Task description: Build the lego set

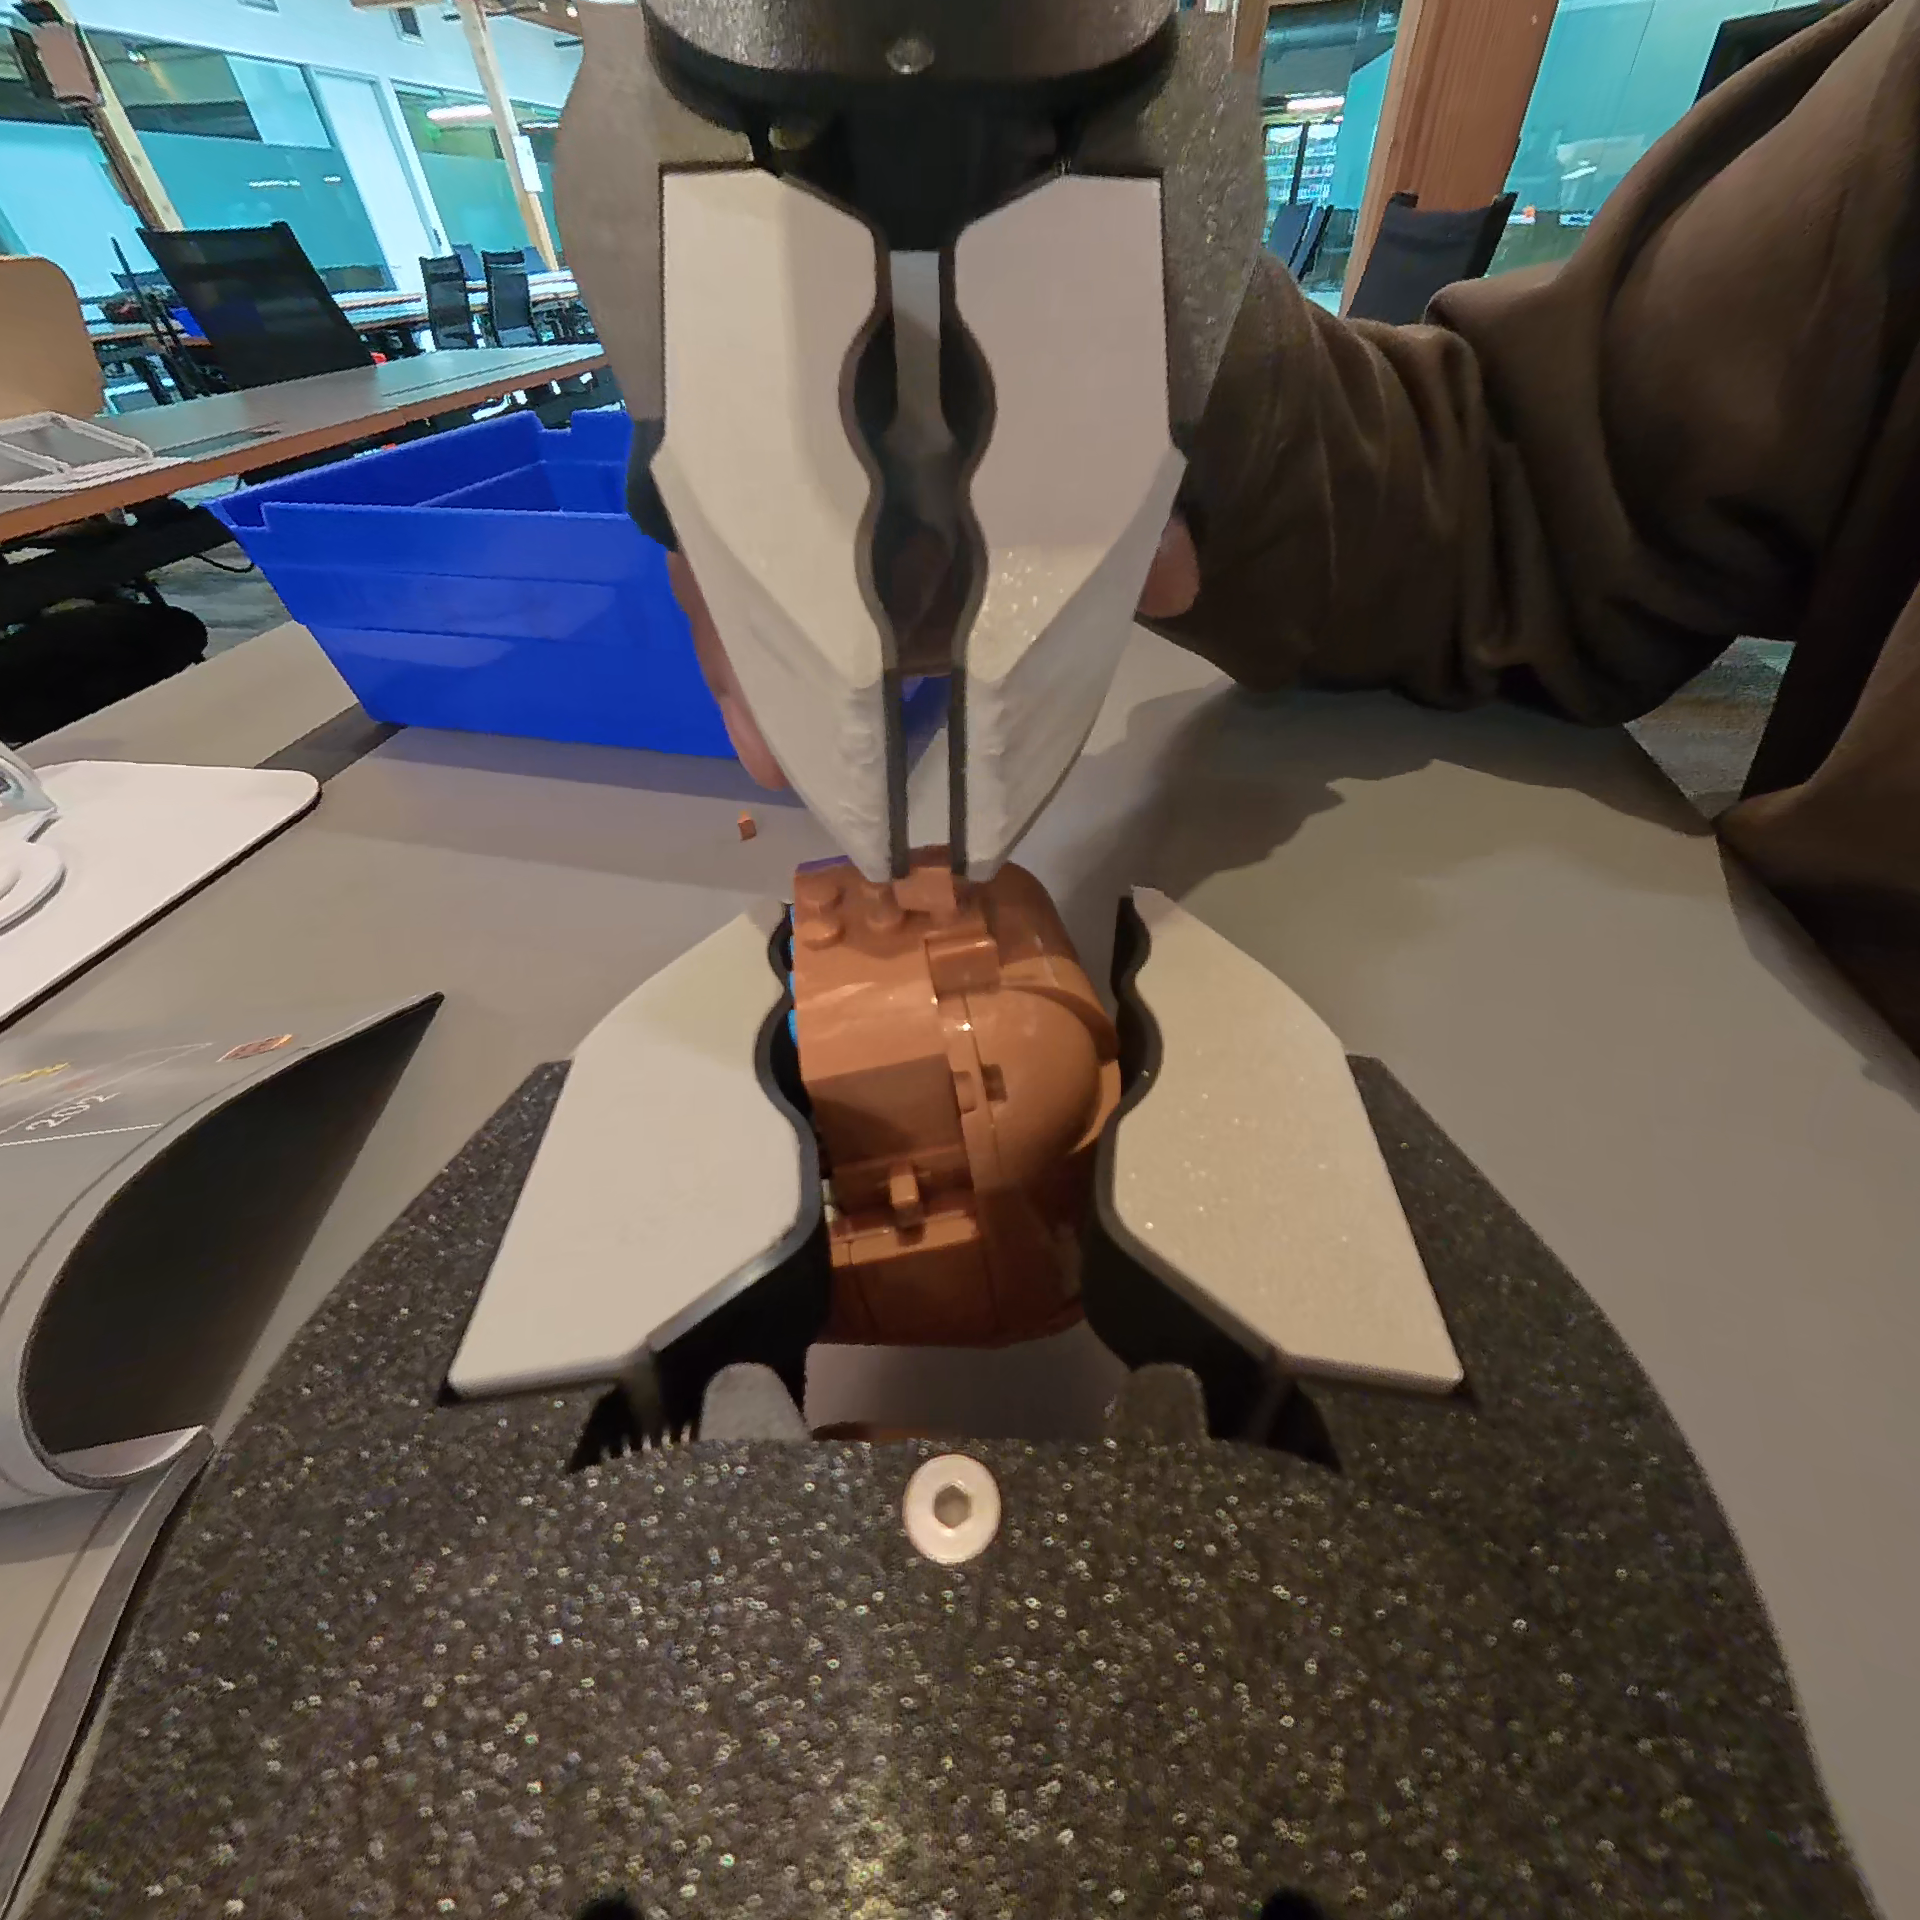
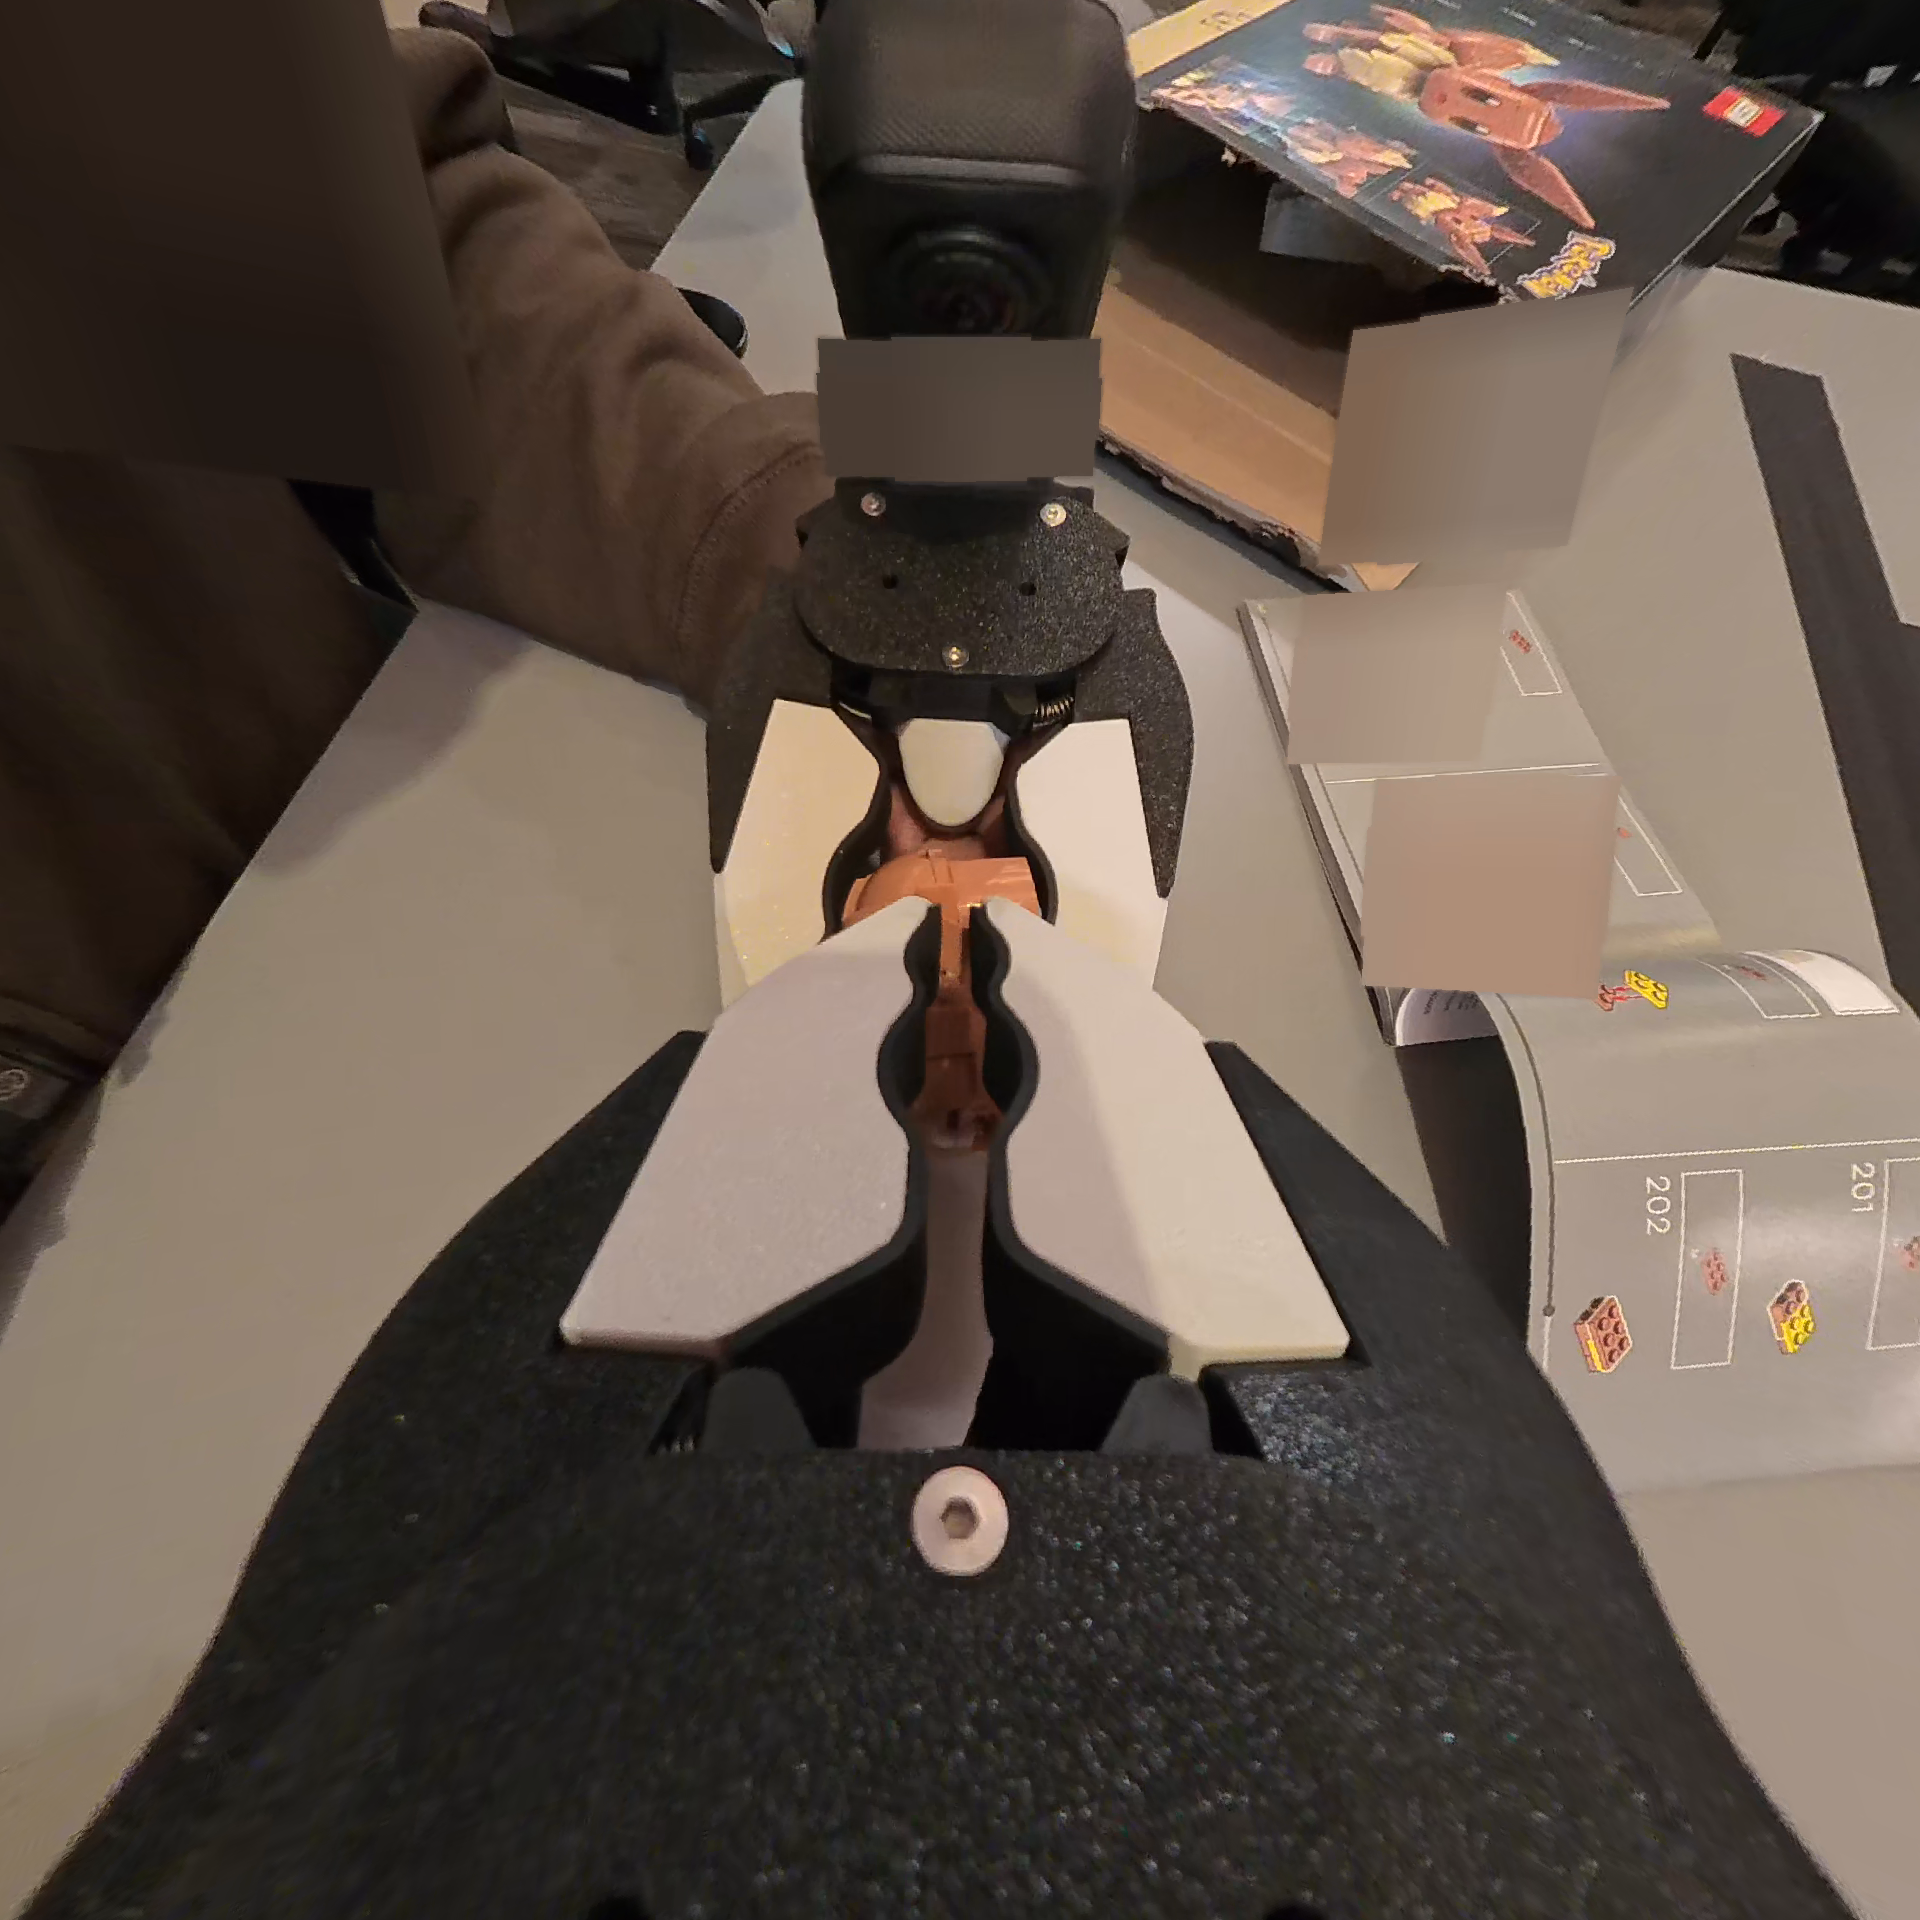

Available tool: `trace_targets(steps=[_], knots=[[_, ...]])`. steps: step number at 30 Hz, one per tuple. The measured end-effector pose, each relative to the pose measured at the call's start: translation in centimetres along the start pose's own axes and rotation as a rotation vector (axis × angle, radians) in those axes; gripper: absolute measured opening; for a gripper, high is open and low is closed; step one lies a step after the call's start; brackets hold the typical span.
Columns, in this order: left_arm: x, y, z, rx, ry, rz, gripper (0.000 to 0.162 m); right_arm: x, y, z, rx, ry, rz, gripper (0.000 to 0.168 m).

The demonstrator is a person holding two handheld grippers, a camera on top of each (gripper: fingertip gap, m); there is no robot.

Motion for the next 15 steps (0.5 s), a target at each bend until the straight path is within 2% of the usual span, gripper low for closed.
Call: trace_targets(steps=[15], knots=[[0.06,0.03,0.08,0.002,-0.008,0.005,0.057,-0.11,0.05,0.28,0.006,-0.045,0.006,0.010]])
Point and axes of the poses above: each gripper's, where its closed fingertips meet, z back along the fingers, x out of its top, y = z × x across the jaws, the point moved 8 cm from there along z, back along the fingers, and after that the axes turned 7 degrees about x, right-handed, at the moved point
